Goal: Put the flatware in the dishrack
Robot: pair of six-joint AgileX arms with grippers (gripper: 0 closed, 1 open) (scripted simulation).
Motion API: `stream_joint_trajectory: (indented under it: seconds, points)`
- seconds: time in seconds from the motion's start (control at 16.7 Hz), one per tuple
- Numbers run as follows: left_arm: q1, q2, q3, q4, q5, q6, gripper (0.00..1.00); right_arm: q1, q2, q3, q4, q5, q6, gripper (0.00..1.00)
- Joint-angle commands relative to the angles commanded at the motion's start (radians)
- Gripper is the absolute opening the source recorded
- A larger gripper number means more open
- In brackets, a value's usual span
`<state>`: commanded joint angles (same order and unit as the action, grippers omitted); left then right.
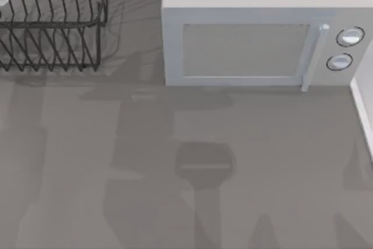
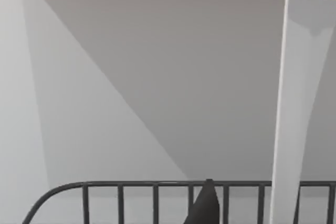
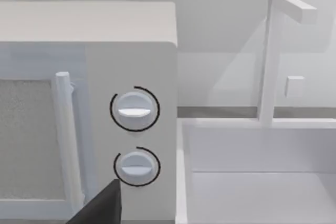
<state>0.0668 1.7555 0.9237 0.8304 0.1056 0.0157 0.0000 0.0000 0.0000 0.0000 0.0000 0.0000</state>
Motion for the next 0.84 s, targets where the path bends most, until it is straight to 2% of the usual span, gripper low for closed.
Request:
stream_joint_trajectory:
  seconds: [0.48, 0.84]
  points:
    - [0.0, 0.0, 0.0, 0.0, 0.0, 0.0, 0.98, 0.0, 0.0, 0.0, 0.0, 0.0, 0.0, 1.0]
    - [0.0, 0.0, 0.0, 0.0, 0.0, 0.0, 1.0, 0.0, 0.0, 0.0, 0.0, 0.0, 0.0, 1.0]
